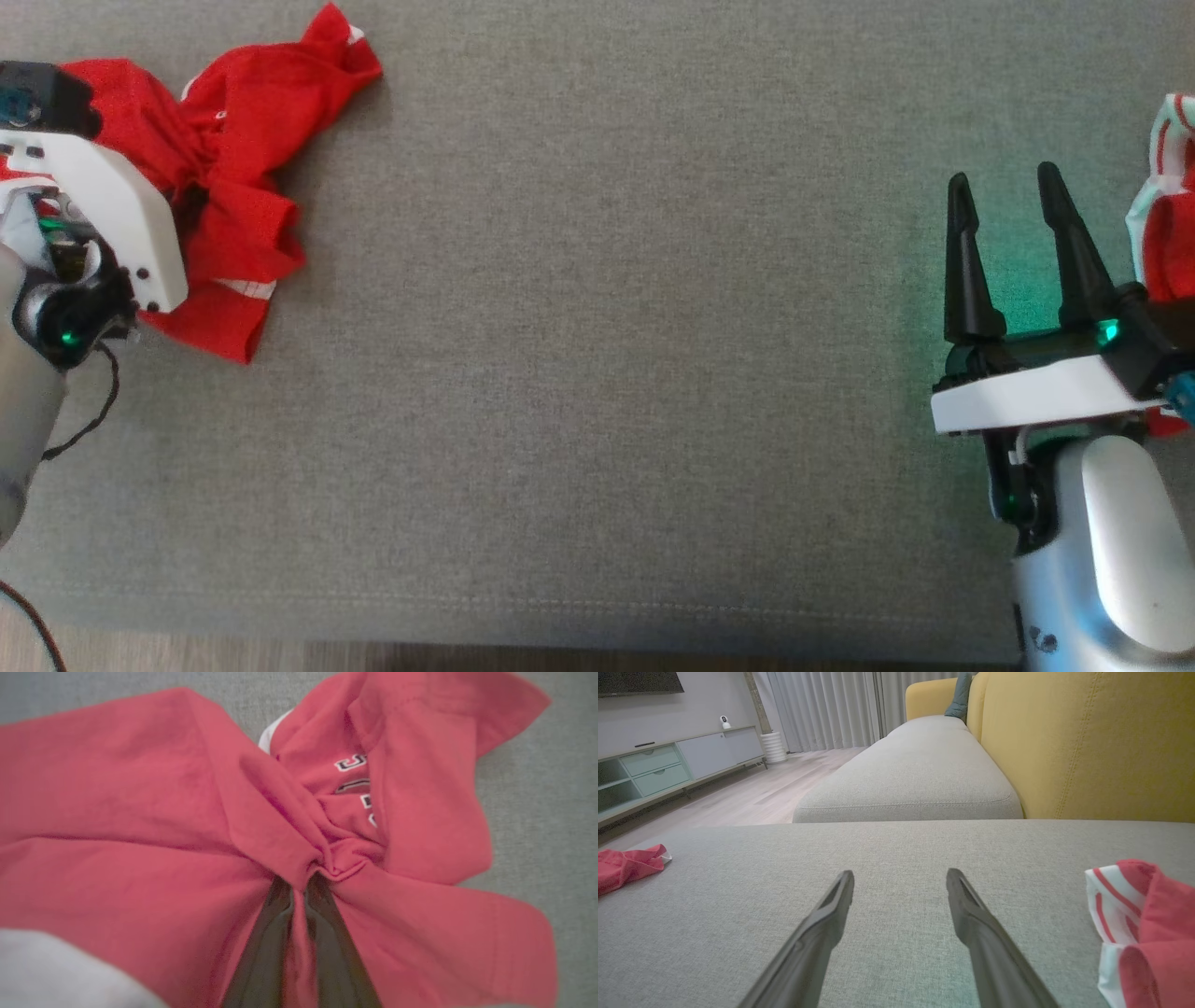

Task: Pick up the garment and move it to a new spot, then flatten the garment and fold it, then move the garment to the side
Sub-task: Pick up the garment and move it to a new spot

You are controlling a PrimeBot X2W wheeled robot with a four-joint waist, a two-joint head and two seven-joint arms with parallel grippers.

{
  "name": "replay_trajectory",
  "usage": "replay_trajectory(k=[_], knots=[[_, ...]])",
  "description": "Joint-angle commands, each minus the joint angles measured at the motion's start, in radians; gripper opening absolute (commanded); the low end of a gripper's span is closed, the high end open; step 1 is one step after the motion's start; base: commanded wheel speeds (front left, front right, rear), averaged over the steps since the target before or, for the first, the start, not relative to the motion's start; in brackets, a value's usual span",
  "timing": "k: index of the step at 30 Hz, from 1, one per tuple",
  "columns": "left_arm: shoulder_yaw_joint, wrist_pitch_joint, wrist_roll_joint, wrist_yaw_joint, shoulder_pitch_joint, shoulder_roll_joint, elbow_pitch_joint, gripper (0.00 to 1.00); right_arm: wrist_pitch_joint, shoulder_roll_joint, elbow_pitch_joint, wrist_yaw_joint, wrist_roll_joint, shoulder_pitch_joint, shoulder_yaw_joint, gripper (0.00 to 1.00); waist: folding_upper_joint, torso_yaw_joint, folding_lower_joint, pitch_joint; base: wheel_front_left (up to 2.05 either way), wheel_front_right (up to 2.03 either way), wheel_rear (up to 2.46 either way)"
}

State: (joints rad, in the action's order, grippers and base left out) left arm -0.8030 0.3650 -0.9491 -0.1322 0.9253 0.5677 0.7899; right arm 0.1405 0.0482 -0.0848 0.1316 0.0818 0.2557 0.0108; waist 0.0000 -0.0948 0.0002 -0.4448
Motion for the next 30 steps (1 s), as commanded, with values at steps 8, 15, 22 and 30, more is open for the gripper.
replay_trajectory(k=[8,15,22,30], knots=[[0.025,-0.188,-0.093,0.002,0.036,0.041,-0.036,0.0,0.029,0.002,-0.023,-0.001,0.019,0.002,-0.035,1.0,0.0,-0.016,-0.0002,0.108,0.0,0.0,0.0],[0.055,-0.249,-0.184,0.002,0.028,0.017,-0.084,0.0,0.05,0.002,-0.073,-0.001,0.046,-0.021,-0.035,1.0,0.0,-0.02,-0.0002,0.21,0.0,0.0,0.0],[0.051,-0.251,-0.209,0.019,0.007,-0.023,-0.166,0.0,0.073,0.002,-0.123,-0.001,0.083,-0.042,-0.05,1.0,0.0,-0.012,-0.0002,0.298,0.0,0.0,0.0],[0.027,-0.216,-0.226,0.117,-0.038,-0.087,-0.33,0.0,0.089,0.002,-0.148,-0.001,0.105,-0.038,-0.064,1.0,0.0,0.03,-0.0002,0.334,0.0,0.0,0.0]])
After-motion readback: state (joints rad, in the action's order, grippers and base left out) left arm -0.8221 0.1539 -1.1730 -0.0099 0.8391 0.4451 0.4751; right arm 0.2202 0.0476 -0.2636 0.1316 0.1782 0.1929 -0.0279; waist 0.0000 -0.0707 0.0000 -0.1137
